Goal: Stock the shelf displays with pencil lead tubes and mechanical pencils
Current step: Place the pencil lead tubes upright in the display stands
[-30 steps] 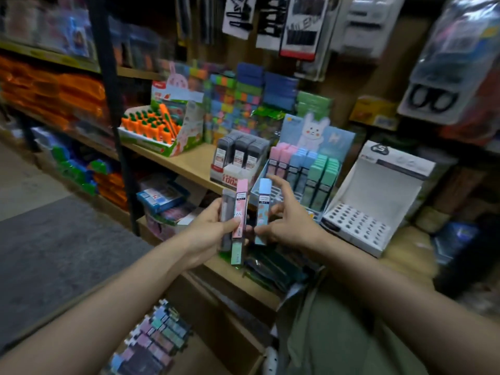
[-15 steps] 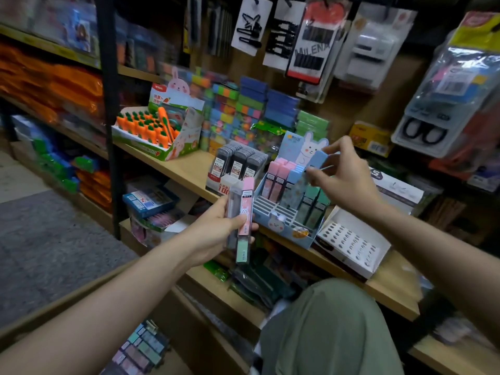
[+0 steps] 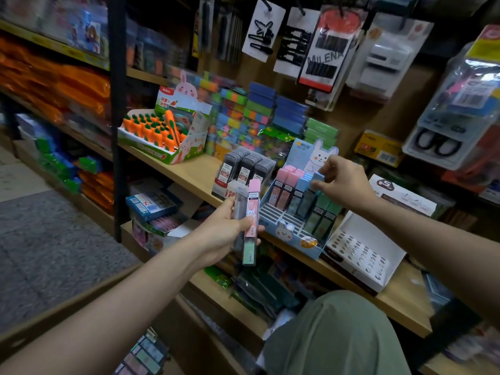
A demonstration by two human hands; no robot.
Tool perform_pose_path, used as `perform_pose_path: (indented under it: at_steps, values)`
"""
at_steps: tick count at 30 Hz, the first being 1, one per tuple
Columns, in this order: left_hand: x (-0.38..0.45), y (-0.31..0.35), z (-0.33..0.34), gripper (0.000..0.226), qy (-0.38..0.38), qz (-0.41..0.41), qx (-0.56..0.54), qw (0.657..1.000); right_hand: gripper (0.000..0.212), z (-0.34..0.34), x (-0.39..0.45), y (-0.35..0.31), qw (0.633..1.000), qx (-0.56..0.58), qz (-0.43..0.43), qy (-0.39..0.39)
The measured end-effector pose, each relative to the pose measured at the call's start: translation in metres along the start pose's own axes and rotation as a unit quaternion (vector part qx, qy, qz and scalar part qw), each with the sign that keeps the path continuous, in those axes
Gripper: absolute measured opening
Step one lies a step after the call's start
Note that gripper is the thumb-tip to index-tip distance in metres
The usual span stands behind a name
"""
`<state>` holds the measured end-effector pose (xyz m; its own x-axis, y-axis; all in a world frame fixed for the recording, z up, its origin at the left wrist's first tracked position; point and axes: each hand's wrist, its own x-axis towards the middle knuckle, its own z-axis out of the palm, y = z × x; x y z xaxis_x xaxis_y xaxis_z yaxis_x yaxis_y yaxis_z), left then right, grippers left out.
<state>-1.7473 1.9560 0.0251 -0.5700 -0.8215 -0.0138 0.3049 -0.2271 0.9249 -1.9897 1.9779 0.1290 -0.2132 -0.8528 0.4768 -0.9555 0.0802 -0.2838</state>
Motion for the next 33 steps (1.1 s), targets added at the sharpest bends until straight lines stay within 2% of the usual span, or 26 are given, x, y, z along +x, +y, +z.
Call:
perform_pose_path:
  at_steps: [6, 13, 22, 29, 31, 33]
  values:
    - [0.002, -0.001, -0.002, 0.040, 0.000, -0.003, 0.003, 1.000, 0.027, 0.005, 0.002, 0.006, 0.999, 0.014, 0.038, -0.007]
    - [0.003, -0.004, -0.004, 0.039, 0.013, -0.006, 0.010, 1.000, 0.019, 0.004, 0.002, 0.002, 0.999, -0.012, 0.042, -0.016]
    - [0.001, -0.005, -0.007, 0.040, 0.008, -0.009, 0.014, 1.000, 0.024, 0.005, 0.002, -0.008, 0.992, -0.106, 0.065, 0.003]
    - [0.000, -0.007, -0.006, 0.045, 0.005, -0.009, 0.021, 1.000, 0.025, 0.008, -0.001, -0.014, 0.982, -0.181, 0.060, -0.013]
    - [0.000, -0.007, -0.005, 0.045, 0.001, -0.003, 0.027, 1.000, 0.030, 0.006, -0.004, -0.015, 0.989, -0.145, 0.024, 0.023]
    - [-0.001, -0.007, -0.005, 0.043, -0.003, 0.008, 0.030, 1.000, 0.030, 0.006, -0.012, -0.026, 0.997, -0.026, -0.040, 0.053]
